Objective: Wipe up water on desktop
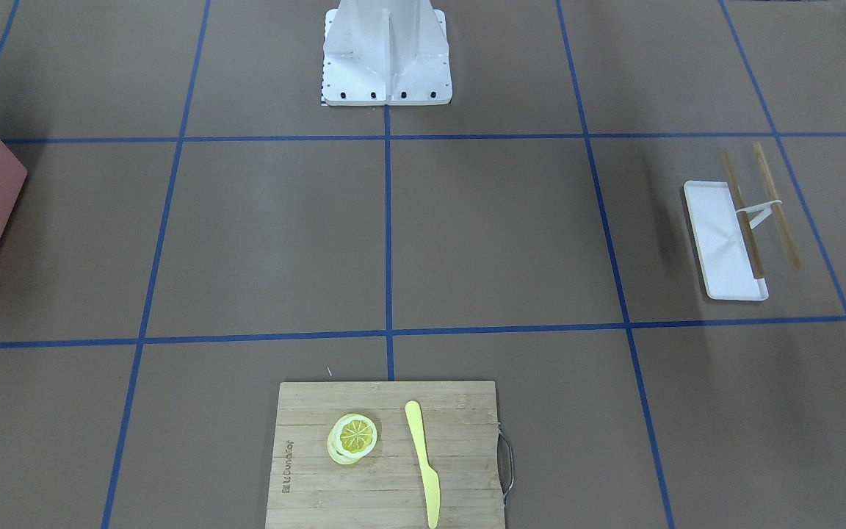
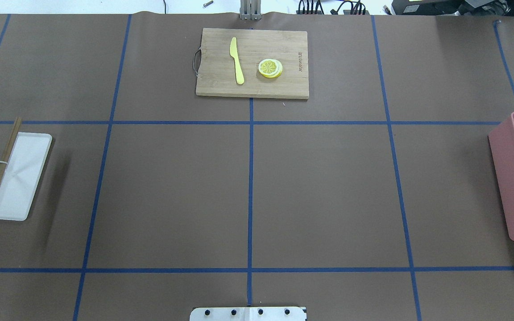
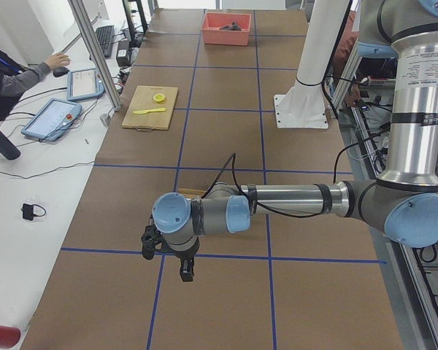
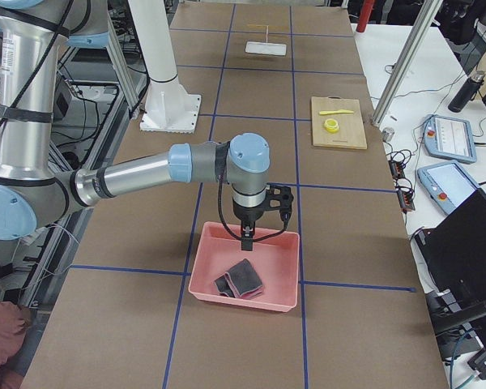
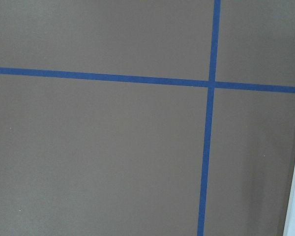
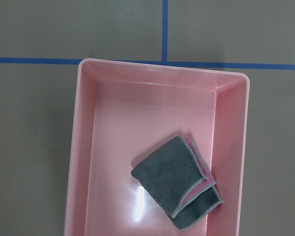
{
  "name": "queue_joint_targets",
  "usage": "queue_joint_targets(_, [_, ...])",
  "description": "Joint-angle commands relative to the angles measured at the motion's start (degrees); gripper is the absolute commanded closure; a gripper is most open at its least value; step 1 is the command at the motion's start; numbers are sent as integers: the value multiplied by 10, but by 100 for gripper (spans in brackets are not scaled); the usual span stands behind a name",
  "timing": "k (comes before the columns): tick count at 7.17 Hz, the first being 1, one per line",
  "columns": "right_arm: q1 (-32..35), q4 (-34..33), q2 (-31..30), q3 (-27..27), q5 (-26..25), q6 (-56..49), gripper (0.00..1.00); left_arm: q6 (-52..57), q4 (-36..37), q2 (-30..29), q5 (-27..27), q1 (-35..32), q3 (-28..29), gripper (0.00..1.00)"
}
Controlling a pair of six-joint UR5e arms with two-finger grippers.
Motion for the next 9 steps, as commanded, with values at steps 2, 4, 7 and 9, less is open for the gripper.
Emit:
queue_joint_targets(2, [-1, -1, -2, 1, 0, 0, 0, 0, 0, 0, 1, 0, 0, 1])
queue_joint_targets(4, [-4, 0, -2, 2, 1, 0, 0, -1, 1, 0, 1, 0, -3, 1])
queue_joint_targets(7, [-9, 0, -2, 5, 1, 0, 0, -1, 1, 0, 1, 0, -3, 1])
queue_joint_targets(9, [-11, -1, -4, 5, 2, 1, 0, -1, 1, -1, 1, 0, -3, 1])
